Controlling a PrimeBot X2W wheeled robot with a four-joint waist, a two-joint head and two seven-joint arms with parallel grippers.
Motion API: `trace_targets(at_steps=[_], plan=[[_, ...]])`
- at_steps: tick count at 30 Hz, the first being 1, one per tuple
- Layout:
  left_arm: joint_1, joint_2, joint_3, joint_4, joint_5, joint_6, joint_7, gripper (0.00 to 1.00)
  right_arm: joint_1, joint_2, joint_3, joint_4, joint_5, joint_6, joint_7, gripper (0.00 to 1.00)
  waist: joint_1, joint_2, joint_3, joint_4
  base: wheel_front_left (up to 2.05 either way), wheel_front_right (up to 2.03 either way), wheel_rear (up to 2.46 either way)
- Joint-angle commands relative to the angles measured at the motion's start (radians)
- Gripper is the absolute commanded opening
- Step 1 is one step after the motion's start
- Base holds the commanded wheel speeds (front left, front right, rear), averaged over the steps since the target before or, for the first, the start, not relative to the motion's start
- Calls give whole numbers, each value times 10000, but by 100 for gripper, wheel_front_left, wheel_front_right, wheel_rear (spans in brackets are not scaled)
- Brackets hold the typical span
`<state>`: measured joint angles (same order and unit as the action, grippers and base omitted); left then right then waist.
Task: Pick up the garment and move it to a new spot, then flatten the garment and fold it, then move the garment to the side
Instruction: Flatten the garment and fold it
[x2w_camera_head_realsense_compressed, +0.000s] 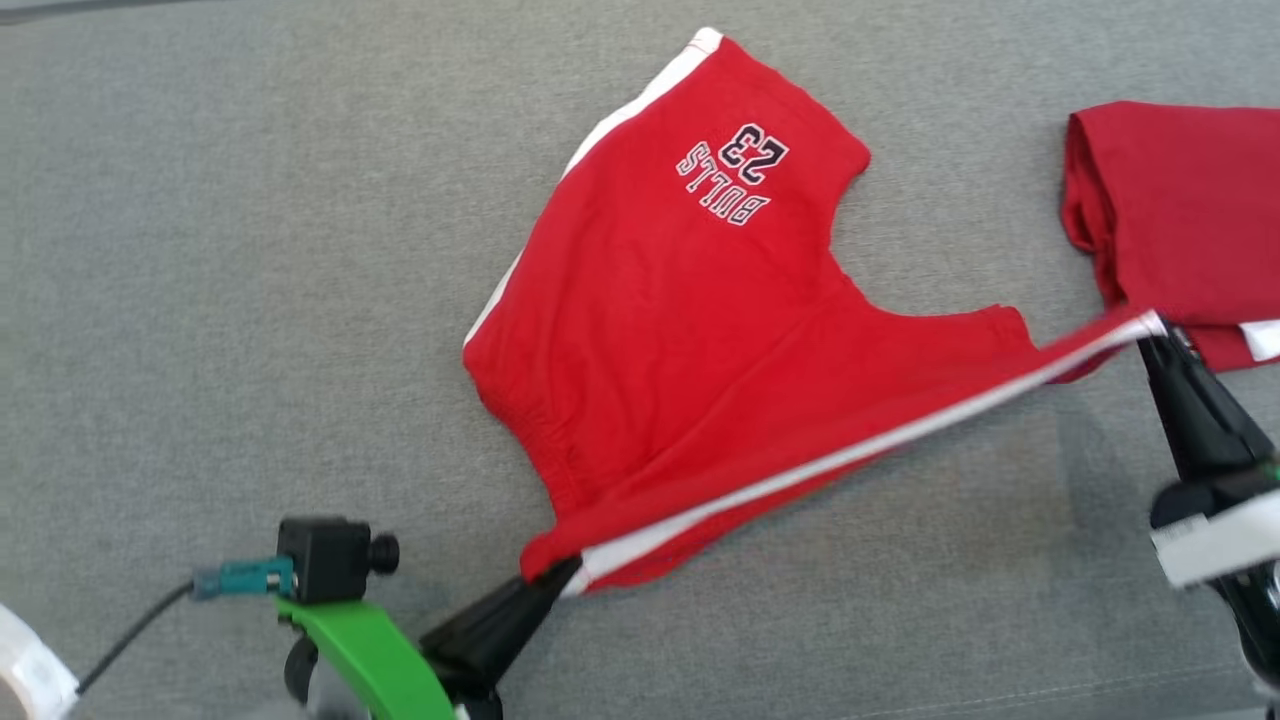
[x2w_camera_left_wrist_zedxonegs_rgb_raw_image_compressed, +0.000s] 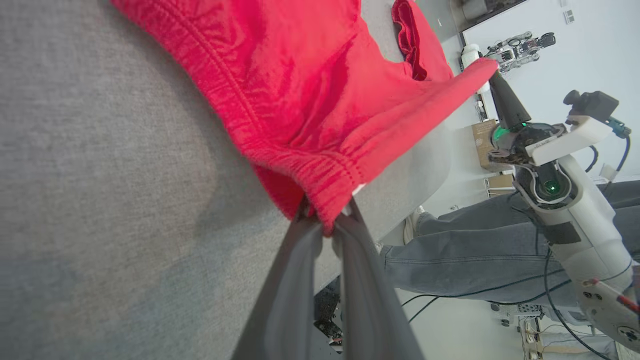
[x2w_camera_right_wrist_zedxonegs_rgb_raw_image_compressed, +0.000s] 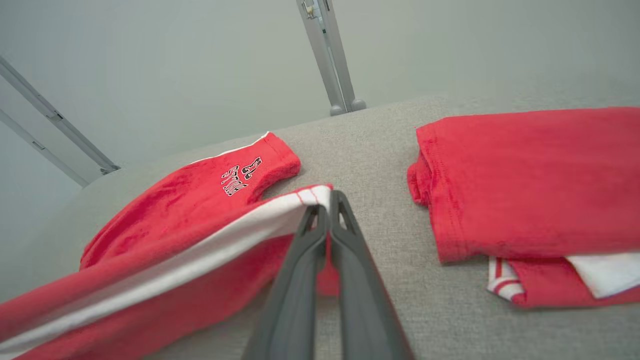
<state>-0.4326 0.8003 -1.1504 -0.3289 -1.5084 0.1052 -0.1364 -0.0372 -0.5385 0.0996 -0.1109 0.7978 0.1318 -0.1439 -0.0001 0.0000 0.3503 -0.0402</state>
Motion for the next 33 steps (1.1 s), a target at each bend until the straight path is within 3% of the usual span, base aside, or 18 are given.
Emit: trace_targets(at_steps=[1,12,18,33], plan=[[-238,-84,101,-3,-99,12,33,0,-346,-11,18,10,-43,-19,89,0,1,0,273,308,0,0,0],[-2696,-1394,1014,1298,-473,98,1100,0,-5213,147,970,2416,-56,-11,1579,0,1,0,1328,1890,0,0,0],[-3665,-2049,1390,2086,-779,28,1468,0,-7327,147,2009,3738,-314,-11,2144,0,1,0,1762,2430,0,0,0],[-4317,-2868,1486,3703,-844,11,1686,0,-9802,143,4029,6435,-337,-11,2019,0,1,0,1911,2923,0,0,0]])
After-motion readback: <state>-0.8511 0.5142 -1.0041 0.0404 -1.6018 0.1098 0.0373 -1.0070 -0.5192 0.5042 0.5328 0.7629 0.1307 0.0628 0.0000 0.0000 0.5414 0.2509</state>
